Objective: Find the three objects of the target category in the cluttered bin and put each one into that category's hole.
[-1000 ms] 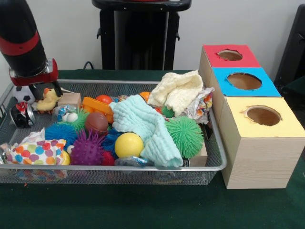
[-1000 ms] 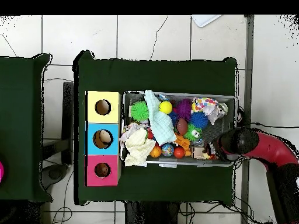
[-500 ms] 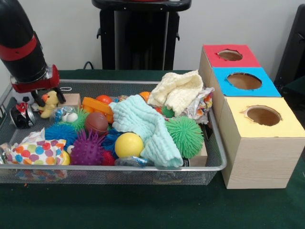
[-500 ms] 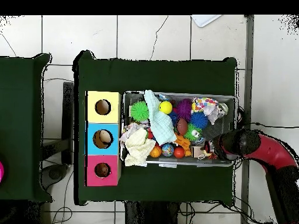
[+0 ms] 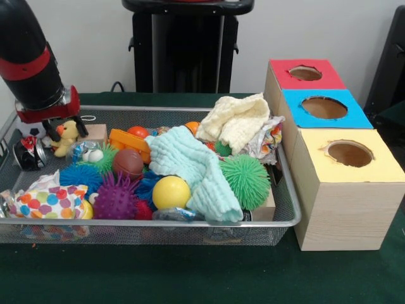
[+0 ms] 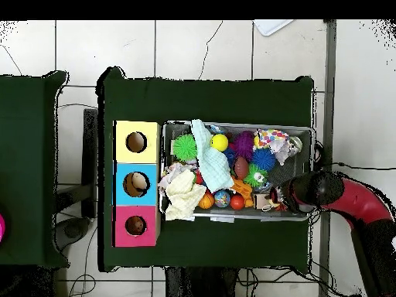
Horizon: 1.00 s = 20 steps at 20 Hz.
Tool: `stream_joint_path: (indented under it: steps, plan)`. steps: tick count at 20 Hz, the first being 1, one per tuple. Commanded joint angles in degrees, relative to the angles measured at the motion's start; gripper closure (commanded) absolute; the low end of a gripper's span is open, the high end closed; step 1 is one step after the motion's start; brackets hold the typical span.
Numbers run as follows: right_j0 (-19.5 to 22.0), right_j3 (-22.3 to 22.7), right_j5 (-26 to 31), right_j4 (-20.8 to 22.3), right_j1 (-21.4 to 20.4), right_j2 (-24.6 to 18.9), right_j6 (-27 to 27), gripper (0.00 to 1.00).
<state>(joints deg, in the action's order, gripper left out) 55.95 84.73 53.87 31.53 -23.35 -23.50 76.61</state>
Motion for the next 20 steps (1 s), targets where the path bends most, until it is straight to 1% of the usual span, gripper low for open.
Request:
stream_joint_path:
  steps: [1, 2, 6, 8, 11, 13, 20]
  plan:
    - [-4.70, -1.43, 0.14, 9.42, 4.49, 0.01, -12.25, 0.00]
    - [-5.33, -2.07, 1.41, 11.09, 4.17, 0.43, -14.32, 0.00]
    - [-6.82, -4.15, 3.62, 16.89, 3.31, 0.47, -20.82, 0.00]
    - [-7.76, -4.75, 4.35, 19.89, 3.00, 0.54, -23.18, 0.00]
    - [-8.52, -5.32, 4.74, 21.59, 2.86, 0.57, -22.71, 0.00]
    - [-8.72, -5.50, 5.54, 22.75, 2.43, 0.49, -24.05, 0.00]
    - [-10.38, -6.26, 6.37, 24.22, 2.29, 0.27, -24.86, 0.00]
